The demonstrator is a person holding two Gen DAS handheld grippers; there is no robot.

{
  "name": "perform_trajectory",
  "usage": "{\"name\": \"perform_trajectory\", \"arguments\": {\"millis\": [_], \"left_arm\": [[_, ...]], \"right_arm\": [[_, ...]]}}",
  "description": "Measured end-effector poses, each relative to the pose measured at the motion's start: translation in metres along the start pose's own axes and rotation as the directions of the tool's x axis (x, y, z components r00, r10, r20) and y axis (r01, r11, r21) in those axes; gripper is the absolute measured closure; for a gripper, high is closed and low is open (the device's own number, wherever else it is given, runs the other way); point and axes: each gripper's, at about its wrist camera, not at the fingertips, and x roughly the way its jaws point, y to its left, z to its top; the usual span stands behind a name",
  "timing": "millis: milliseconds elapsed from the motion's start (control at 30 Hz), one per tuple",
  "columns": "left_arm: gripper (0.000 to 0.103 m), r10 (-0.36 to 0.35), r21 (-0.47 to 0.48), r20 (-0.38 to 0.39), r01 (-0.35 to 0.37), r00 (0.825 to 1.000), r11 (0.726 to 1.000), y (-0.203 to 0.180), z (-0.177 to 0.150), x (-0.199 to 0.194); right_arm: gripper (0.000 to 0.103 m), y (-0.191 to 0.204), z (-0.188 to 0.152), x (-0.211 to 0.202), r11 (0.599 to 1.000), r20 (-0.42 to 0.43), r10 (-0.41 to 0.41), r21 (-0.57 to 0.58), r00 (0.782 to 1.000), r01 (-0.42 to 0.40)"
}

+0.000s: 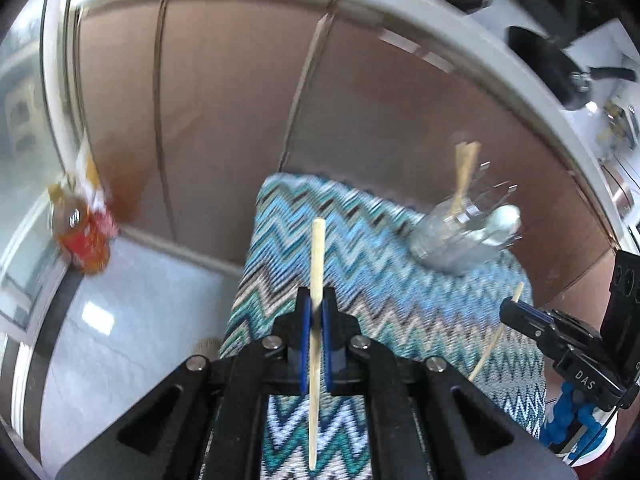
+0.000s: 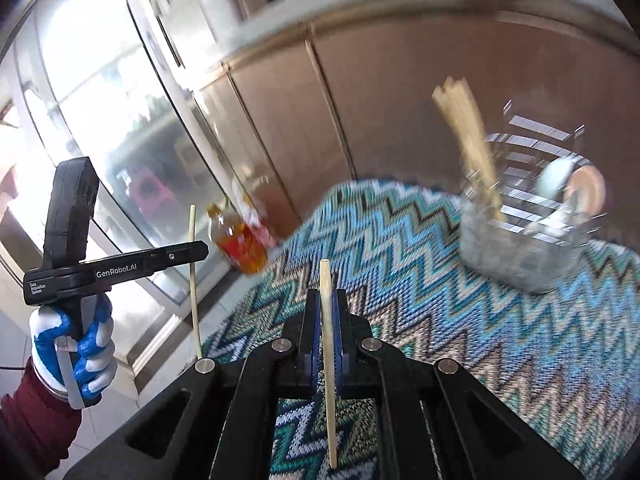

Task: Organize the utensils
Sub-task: 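Lift both chopsticks and carry both tools over the wire holder, then open both tools to drop the chopsticks into the holder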

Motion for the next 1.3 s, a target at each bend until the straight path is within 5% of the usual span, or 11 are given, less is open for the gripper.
{"name": "perform_trajectory", "arguments": {"millis": [333, 567, 700, 967, 1167, 1300], "left_arm": [[0.099, -0.132, 0.080, 0.191, 0.118, 0.973, 0.990, -0.086, 0.057, -0.039], [0.099, -0.224, 0.057, 0.369, 0.218, 0.902, 0.974, -0.142, 0.117, -0.033], [0.099, -0.202, 0.056, 0.438, 0.198, 0.876, 0.979, -0.171, 0.138, 0.000], [0.098, -0.133, 0.048, 0.454, 0.125, 0.881, 0.991, -0.200, 0.146, 0.087], [0.096, -0.101, 0.082, 0.425, 0.073, 0.900, 0.994, -0.202, 0.132, 0.127], [0.073, -0.100, 0.087, 0.427, 0.070, 0.899, 0.994, -0.198, 0.127, 0.120]], "right_arm": [[0.098, -0.013, 0.035, -0.101, 0.999, 0.277, -0.008, -0.035, 0.961, 0.018], [0.098, -0.033, 0.089, -0.141, 0.994, 0.458, -0.048, -0.063, 0.888, 0.086], [0.098, -0.049, 0.108, -0.140, 0.987, 0.505, -0.093, -0.069, 0.858, 0.147], [0.098, -0.086, 0.123, -0.100, 0.974, 0.518, -0.161, -0.053, 0.840, 0.220], [0.098, -0.104, 0.113, -0.062, 0.966, 0.460, -0.204, -0.049, 0.864, 0.254], [0.097, -0.106, 0.103, -0.056, 0.966, 0.447, -0.211, -0.039, 0.870, 0.254]]}}
